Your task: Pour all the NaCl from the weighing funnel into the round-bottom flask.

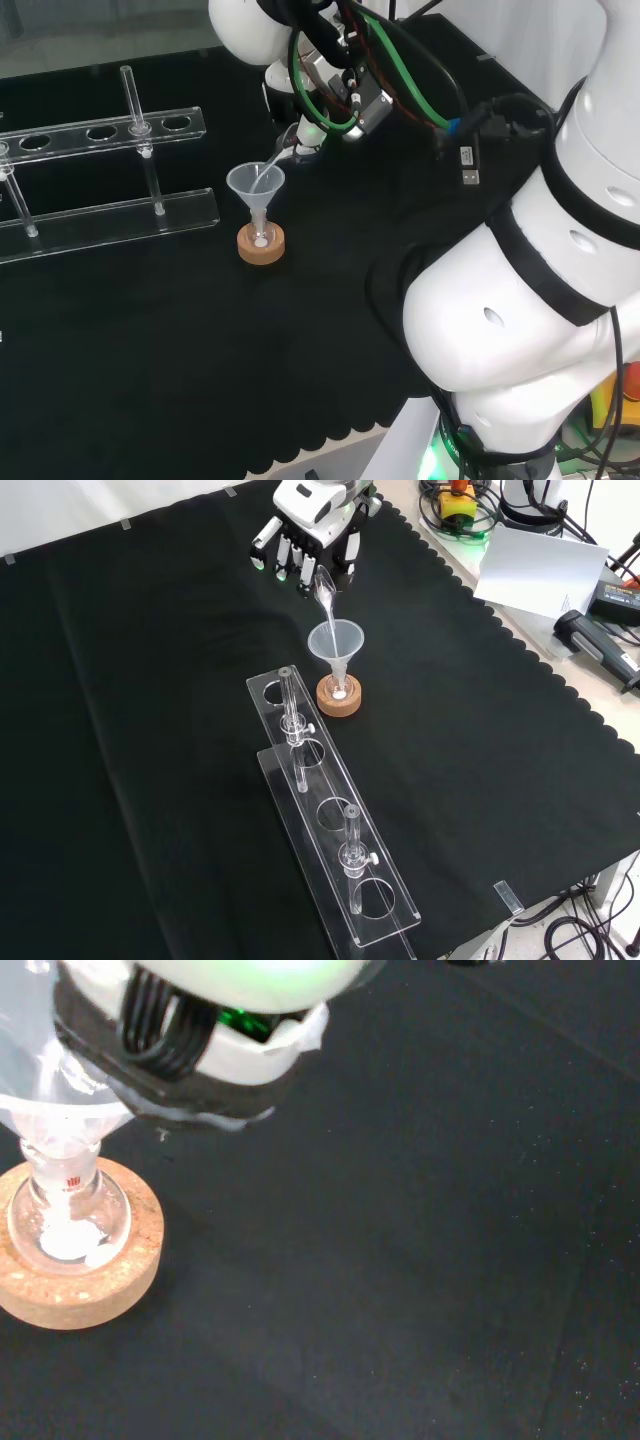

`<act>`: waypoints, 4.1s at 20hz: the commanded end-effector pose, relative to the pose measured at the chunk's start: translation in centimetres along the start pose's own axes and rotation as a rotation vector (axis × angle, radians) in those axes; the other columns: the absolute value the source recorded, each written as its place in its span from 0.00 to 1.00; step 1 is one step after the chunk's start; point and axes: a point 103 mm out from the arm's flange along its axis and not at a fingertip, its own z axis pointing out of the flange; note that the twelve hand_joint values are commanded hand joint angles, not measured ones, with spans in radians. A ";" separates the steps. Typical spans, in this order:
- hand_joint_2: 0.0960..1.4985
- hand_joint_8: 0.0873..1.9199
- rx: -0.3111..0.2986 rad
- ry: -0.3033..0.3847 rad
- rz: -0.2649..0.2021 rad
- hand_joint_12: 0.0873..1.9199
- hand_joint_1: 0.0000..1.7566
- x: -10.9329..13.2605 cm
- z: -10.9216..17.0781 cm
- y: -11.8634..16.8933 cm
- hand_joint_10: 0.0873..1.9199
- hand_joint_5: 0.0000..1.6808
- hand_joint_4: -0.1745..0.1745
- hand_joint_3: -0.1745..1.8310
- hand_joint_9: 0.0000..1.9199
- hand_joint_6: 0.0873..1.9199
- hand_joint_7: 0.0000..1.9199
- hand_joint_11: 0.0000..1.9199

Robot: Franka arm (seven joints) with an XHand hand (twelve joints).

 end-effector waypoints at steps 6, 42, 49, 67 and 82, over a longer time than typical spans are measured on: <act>0.37 0.00 0.016 -0.041 -0.004 0.78 0.65 -1.9 0.0 -0.3 0.01 0.85 1.00 0.40 0.62 0.14 0.87 0.00; 0.37 0.00 -0.045 -0.216 -0.135 0.78 0.65 1.2 -2.8 1.9 0.00 0.85 1.00 0.41 0.62 0.15 0.88 0.00; 0.35 0.00 -0.113 -0.185 -0.174 0.78 0.65 -0.8 -2.1 1.4 0.00 0.86 1.00 0.42 0.63 0.15 0.88 0.00; 0.34 0.00 -0.115 -0.249 -0.231 0.78 0.65 -6.8 -0.1 0.1 0.00 0.86 1.00 0.43 0.63 0.15 0.89 0.00; 0.34 0.00 -0.124 -0.277 -0.260 0.78 0.65 -6.9 0.3 0.3 0.00 0.86 1.00 0.44 0.63 0.14 0.89 0.00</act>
